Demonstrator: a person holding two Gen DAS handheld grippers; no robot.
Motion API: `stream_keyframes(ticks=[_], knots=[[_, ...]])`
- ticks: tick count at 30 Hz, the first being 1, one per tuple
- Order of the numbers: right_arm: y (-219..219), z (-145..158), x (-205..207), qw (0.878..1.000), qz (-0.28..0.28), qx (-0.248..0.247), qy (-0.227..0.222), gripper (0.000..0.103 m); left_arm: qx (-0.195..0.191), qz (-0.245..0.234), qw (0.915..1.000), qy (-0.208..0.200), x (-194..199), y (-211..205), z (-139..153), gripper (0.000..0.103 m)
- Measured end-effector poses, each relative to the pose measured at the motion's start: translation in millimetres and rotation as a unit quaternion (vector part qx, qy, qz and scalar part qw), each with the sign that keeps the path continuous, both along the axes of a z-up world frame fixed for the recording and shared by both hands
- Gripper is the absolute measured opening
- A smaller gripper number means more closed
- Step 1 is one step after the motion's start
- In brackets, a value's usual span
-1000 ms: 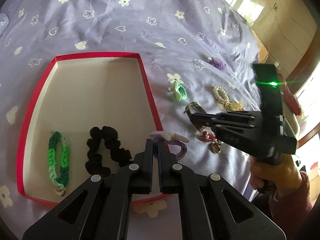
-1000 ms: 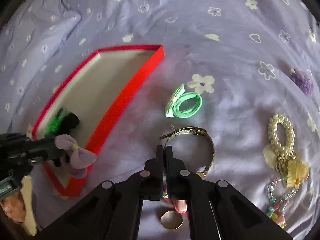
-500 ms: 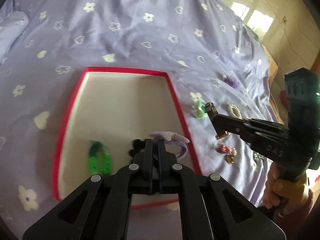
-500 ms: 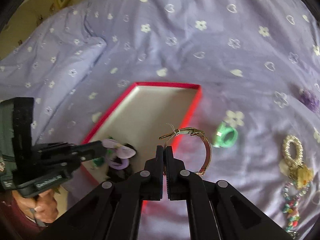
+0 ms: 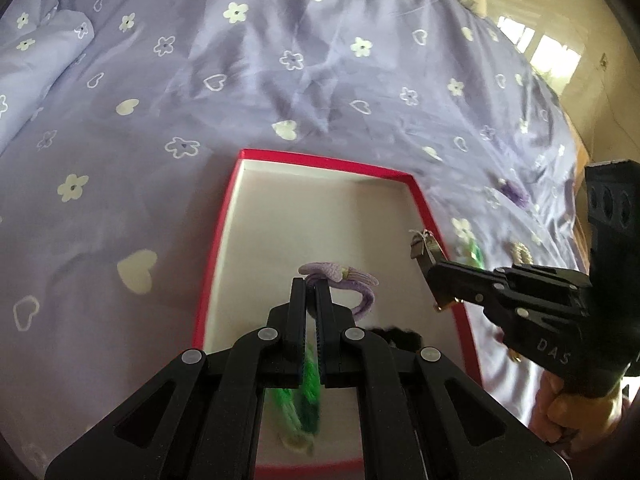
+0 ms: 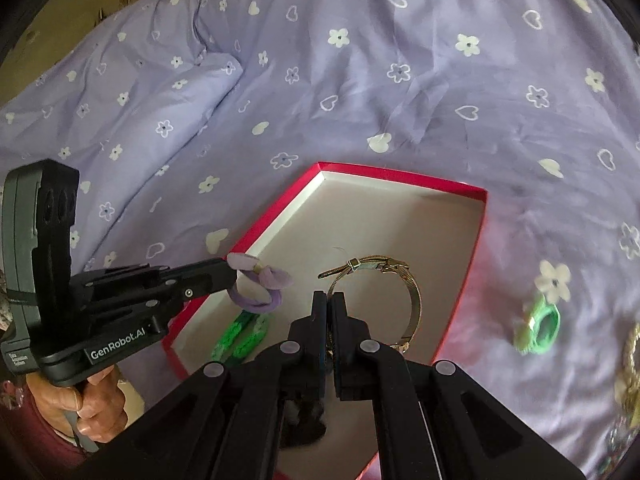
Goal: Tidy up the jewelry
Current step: 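Place the hair tie and watch in the red box, opening both tools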
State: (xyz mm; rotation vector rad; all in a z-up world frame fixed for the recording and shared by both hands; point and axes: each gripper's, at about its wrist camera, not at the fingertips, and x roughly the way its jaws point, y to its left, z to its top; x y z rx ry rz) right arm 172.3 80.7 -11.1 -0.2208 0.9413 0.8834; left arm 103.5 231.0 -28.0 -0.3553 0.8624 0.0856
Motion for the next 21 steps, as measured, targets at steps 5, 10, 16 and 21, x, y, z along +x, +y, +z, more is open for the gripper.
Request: stream_keyframes(ticks=[5,10,16,21], knots=[[17,-15,16,1.0,0.009,-0.03,0.003,0.002,-0.002,0.005,0.9999,0.014,22,11,-13,0.003],[28,-29,26,0.998,0.016,-0.062,0.013,0.002,-0.005,0.001,0.9992,0.04,38,15,-28,0.003],[36,-42,28,0.996,0.029,-0.082,0.027,0.001,0.002,-0.003,0.998,0.063,44,13,-38,0.003],[37,-43,29,0.996,0.029,-0.084,0.032,0.004,0.002,-0.003,0.9971,0.075,44,14,-44,0.003]])
